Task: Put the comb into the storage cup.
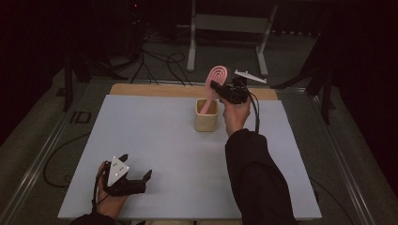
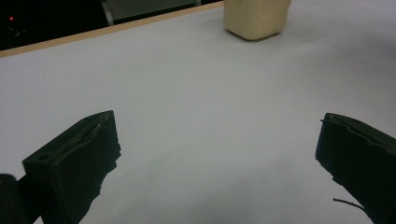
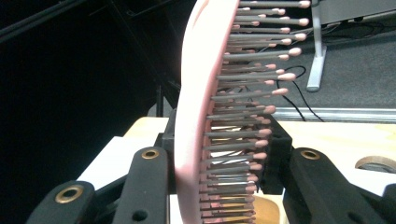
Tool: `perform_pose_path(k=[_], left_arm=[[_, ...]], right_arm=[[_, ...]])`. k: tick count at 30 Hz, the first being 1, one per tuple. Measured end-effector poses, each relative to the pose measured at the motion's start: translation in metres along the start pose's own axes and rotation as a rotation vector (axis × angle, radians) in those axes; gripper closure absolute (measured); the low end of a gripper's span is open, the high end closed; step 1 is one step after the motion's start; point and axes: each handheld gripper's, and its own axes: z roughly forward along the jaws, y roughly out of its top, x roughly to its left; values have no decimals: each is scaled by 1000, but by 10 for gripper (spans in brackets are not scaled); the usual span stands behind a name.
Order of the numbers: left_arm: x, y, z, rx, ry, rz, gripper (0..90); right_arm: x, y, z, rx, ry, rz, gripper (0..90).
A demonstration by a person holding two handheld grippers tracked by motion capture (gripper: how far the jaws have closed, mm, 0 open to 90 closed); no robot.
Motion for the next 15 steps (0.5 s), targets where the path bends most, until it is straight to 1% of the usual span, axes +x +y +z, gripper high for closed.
perform_pose_path(k=[6, 15], left_arm=[[0, 0, 0, 0, 0, 0, 3], [-1, 0, 1, 1, 0, 1, 2]], right_arm=[[-1, -5, 2, 7, -7, 1, 633], [-2, -10, 5, 20, -8, -10, 632]])
